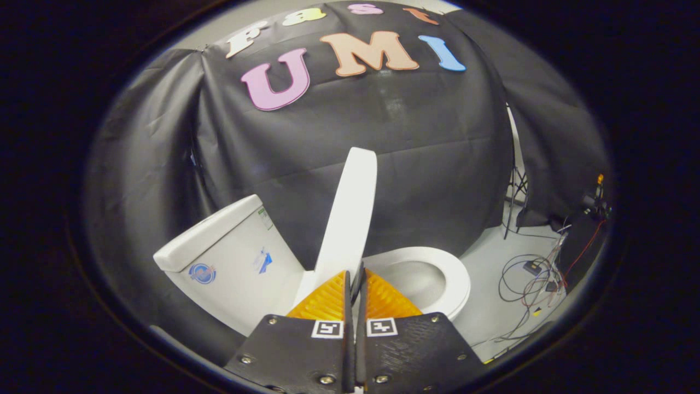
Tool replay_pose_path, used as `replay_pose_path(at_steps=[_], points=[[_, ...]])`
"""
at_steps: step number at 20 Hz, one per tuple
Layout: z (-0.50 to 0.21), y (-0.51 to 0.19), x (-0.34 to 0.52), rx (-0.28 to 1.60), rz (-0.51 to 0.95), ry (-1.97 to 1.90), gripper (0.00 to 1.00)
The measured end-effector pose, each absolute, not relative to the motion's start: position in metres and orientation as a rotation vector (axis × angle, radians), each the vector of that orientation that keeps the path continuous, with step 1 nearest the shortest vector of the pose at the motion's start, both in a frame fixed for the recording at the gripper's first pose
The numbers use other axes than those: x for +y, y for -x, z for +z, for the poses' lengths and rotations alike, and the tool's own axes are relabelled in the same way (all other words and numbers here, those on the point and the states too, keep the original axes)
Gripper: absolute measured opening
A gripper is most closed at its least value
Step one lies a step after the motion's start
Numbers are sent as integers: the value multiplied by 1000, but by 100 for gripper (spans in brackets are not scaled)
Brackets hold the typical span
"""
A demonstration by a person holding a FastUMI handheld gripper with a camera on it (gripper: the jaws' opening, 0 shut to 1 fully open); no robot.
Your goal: Open the toilet lid.
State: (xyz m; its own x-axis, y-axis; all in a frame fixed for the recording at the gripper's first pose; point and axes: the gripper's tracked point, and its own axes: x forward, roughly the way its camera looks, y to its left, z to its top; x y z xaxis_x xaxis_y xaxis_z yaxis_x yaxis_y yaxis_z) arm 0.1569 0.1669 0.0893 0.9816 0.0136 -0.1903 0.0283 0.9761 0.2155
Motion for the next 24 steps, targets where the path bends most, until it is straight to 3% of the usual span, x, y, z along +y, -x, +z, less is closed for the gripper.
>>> replay_pose_path(at_steps=[24], points=[[119, -146, 273, 70, 97, -62, 2]])
